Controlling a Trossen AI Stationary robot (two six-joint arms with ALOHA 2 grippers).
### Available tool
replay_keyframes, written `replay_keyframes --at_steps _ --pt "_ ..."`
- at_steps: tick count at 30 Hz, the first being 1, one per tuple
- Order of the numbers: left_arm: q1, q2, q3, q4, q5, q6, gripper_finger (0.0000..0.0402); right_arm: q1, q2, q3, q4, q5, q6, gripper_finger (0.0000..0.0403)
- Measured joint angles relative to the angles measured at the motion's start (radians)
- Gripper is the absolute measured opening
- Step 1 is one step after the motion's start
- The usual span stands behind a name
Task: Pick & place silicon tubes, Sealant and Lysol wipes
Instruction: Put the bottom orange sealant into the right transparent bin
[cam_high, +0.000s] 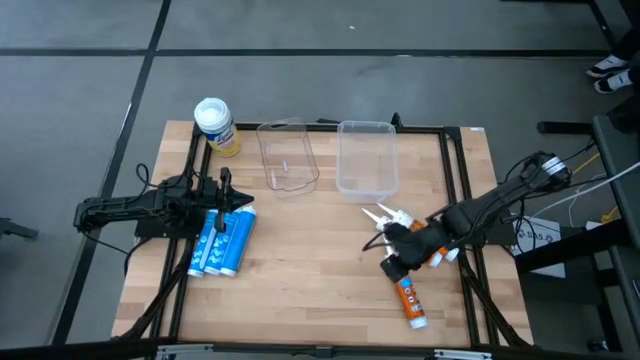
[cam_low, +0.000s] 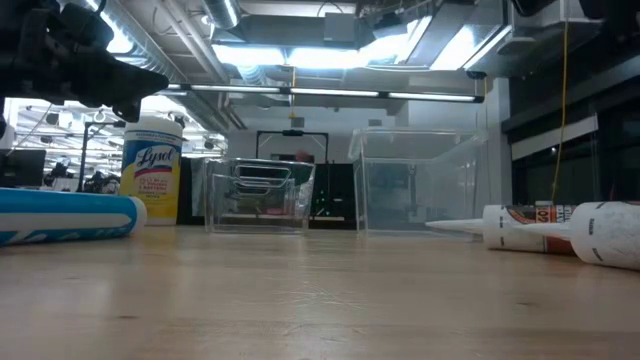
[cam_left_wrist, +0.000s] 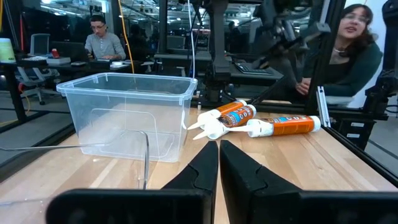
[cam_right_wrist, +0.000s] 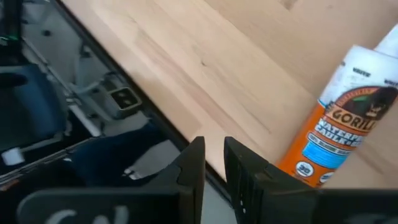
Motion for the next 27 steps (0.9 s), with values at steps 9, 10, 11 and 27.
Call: replay_keyframes --at_steps 9,10,11,27 --pt "0.0 0.0 0.0 0.0 0.0 0.0 0.0011 0.002 0.081 0.0 -0.052 0.0 0.049 0.0062" --pt "0.0 0.0 0.0 0.0 0.0 0.0 0.0011 0.003 0.089 0.0 -0.054 0.0 0.051 0.0062" --pt "0.0 0.0 0.0 0.0 0.0 0.0 0.0012 0.007 0.098 0.0 -0.054 0.001 0.052 0.0062" --pt "0.0 0.0 0.0 0.0 0.0 0.0 0.0014 0.087 0.153 0.0 -0.085 0.037 0.129 0.0117"
